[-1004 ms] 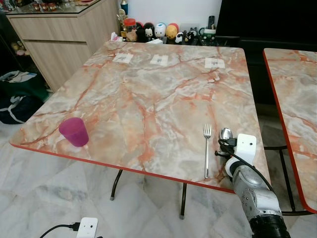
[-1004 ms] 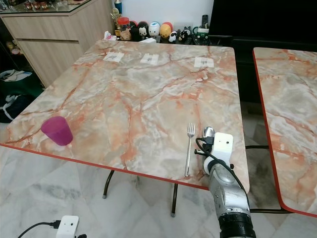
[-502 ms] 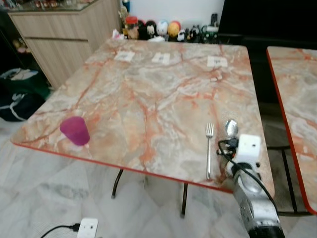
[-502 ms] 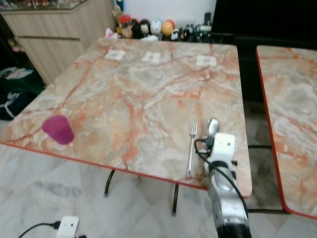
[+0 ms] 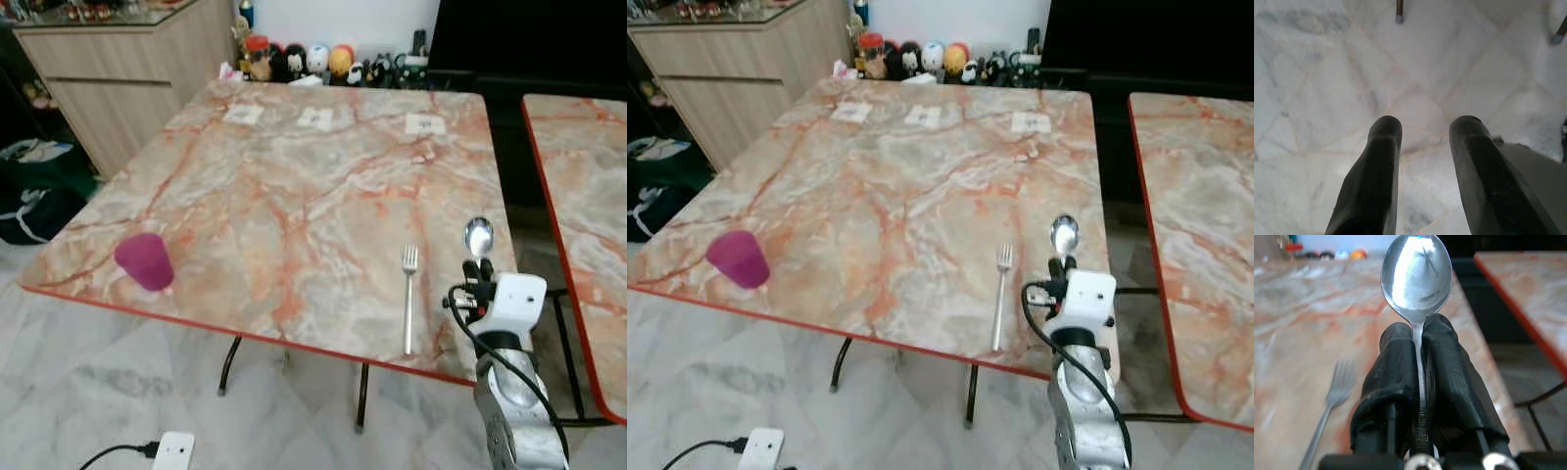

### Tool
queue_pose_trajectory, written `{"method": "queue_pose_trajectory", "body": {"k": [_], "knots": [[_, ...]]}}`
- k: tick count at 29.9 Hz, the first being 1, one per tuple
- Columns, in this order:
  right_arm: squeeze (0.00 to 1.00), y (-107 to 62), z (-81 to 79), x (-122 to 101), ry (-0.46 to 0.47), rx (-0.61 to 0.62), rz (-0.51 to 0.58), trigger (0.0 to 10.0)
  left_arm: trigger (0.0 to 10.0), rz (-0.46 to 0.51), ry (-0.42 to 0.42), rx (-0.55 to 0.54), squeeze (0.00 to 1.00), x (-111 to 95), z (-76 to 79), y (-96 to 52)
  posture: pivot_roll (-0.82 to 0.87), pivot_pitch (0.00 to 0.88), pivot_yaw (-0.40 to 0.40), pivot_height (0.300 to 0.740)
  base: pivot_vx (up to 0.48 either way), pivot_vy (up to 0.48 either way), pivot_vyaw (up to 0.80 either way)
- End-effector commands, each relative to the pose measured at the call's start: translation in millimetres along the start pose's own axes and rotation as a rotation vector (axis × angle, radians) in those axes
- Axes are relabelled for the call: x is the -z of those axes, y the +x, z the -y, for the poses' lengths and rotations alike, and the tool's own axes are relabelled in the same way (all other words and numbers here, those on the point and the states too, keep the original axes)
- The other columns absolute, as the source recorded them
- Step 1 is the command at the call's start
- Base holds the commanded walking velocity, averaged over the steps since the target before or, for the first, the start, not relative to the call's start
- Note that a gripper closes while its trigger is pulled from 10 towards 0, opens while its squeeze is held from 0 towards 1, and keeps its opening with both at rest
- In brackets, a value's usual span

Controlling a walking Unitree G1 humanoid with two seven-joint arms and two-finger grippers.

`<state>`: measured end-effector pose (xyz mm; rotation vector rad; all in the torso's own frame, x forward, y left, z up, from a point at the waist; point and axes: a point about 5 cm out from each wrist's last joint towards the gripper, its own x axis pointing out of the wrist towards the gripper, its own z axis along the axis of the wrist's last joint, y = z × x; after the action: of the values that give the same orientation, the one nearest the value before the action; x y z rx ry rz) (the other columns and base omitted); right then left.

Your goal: Setting the table

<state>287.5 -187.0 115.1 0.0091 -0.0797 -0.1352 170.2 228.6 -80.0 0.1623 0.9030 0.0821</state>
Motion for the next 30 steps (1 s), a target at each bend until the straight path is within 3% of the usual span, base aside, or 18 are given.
{"method": "queue_pose_trajectory", "body": {"k": [1, 7, 26, 30], "knots": [[0.00, 2.6, 6.0, -12, 0.010, 0.021, 0.053, 10.0, 10.0, -0.007, 0.011, 0.007, 0.00, 1, 3.6, 0.3, -0.11, 0.000, 0.043, 0.740, 0.000, -0.454, -0.77], [0.00, 3.9, 4.8, -16, 0.017, 0.006, 0.071, 10.0, 10.0, -0.005, 0.007, 0.014, 0.00, -1, 7.5, 1.0, -0.11, 0.016, 0.028, 0.740, 0.000, -0.454, -0.71], [0.00, 8.0, 6.3, -27, 0.045, 0.045, 0.110, 10.0, 10.0, -0.004, 0.003, 0.005, 0.00, -4, 3.3, 1.8, -0.12, 0.059, 0.047, 0.740, 0.000, -0.449, 0.00], [0.00, 8.1, 6.3, -28, 0.056, 0.042, 0.118, 10.0, 10.0, -0.005, 0.005, 0.005, 0.00, -4, 2.5, 1.6, -0.12, 0.061, 0.048, 0.740, 0.000, -0.448, -0.74]]}}
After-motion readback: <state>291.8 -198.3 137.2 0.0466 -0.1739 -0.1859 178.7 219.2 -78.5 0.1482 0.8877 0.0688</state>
